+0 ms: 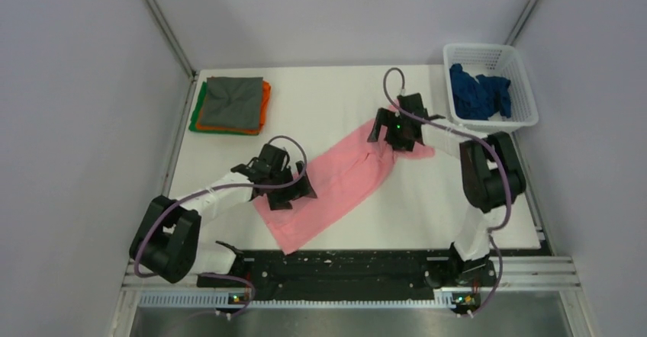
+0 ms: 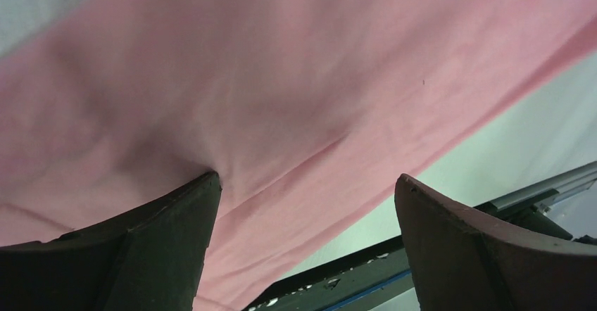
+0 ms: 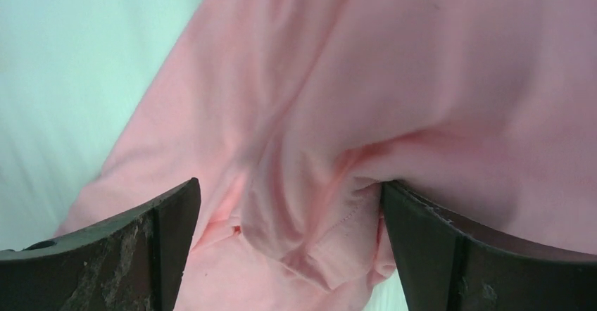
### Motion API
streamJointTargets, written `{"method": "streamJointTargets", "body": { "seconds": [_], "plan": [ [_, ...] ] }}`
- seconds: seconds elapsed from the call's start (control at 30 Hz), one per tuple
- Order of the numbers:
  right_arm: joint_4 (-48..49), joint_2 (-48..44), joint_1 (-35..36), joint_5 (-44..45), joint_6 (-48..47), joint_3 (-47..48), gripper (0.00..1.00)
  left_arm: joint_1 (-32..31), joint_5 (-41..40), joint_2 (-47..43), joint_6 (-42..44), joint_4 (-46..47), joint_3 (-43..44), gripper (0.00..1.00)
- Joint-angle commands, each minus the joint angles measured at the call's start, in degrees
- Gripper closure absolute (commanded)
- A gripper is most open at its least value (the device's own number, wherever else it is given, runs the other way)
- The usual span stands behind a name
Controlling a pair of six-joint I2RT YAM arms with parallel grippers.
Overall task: Fold and stack the t-shirts
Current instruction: Rotate the tshirt 80 degrees
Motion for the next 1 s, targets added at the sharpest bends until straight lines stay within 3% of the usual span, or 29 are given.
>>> {"method": "streamJointTargets", "body": {
  "seconds": [0.0, 0.17, 0.4, 0.6, 0.8, 0.97],
  "plan": [
    [-1.5, 14.6, -1.1, 4.0, -12.7, 17.3, 0.01, -3.9, 3.8, 2.1, -4.2, 8.5, -2.7, 0.01],
    [-7.0, 31.7, -1.2, -0.1, -17.3, 40.2, 0.01, -9.7, 4.2, 7.9, -7.1, 12.6, -0.1, 0.01],
    [-5.5, 47.3, -1.1, -5.9, -16.7, 60.4, 0.02, -16.9, 4.7, 15.6, -7.5, 13.0, 8.2, 0.01],
    [-8.3, 49.2, -1.0, -5.3, -15.7, 69.6, 0.01, -18.2, 0.8, 14.5, -7.7, 9.0, 10.7, 0.01],
    [-13.2, 33.1, -0.4, -1.4, -18.2, 66.9, 0.01, -18.6, -7.7, 4.8, -6.3, 0.5, 11.7, 0.01],
    [-6.1, 8.3, 4.6, 9.4, -19.2, 35.0, 0.01, -18.5, -17.6, -6.5, -6.6, -8.0, 7.5, 0.01]
  ]
}}
